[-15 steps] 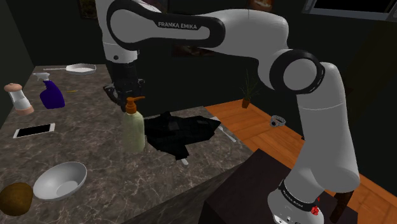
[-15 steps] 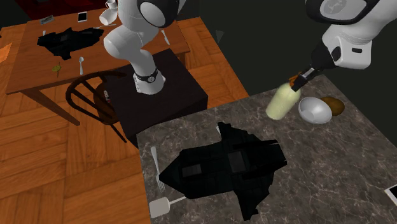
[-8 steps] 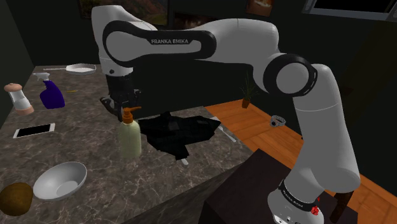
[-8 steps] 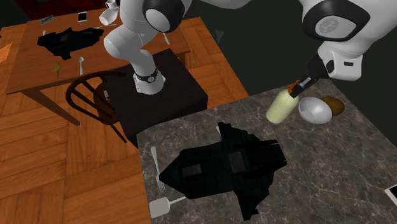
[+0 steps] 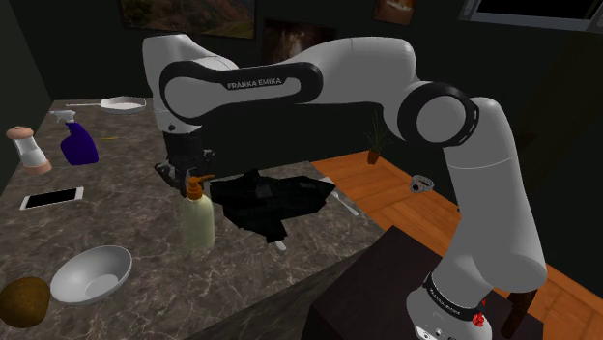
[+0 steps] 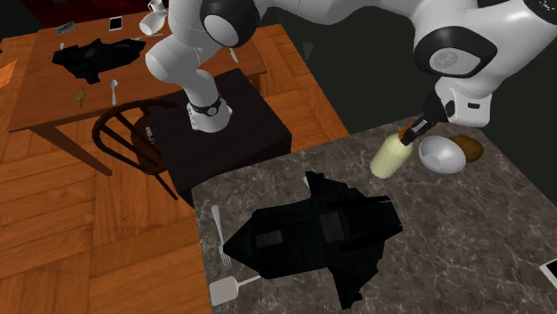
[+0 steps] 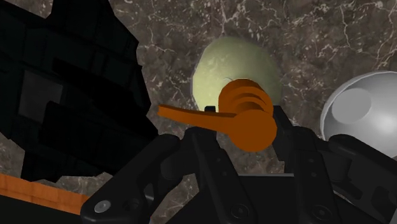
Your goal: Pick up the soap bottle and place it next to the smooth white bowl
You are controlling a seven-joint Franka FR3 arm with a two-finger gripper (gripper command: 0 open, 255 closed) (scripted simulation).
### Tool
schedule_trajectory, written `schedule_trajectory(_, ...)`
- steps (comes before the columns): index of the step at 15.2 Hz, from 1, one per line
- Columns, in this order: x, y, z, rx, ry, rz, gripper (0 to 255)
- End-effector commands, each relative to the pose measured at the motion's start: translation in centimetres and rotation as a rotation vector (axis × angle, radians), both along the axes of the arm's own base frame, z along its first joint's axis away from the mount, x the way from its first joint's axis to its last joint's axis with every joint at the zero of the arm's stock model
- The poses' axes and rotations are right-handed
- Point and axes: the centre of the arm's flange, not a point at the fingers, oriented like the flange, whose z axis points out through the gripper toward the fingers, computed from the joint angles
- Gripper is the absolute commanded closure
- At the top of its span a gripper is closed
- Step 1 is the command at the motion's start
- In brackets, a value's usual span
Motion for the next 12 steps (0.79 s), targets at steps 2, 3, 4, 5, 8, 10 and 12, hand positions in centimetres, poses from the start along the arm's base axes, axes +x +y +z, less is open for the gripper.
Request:
schedule_trajectory(2, -0.1, -0.1, -1.8, 0.000, -0.001, 0.000, 255)
schedule_trajectory(3, -0.1, -0.1, -2.3, 0.000, -0.001, 0.000, 255)
schedule_trajectory(4, -0.1, -0.1, -2.8, 0.000, -0.001, 0.000, 255)
schedule_trajectory(5, -0.1, -0.1, -3.3, 0.000, -0.001, 0.000, 255)
schedule_trajectory(8, -0.1, -0.1, -4.9, 0.000, -0.001, 0.000, 255)
schedule_trajectory(10, -0.1, -0.1, -5.7, 0.001, -0.001, 0.000, 255)
schedule_trajectory(12, -0.1, -0.1, -5.7, 0.000, -0.001, 0.000, 255)
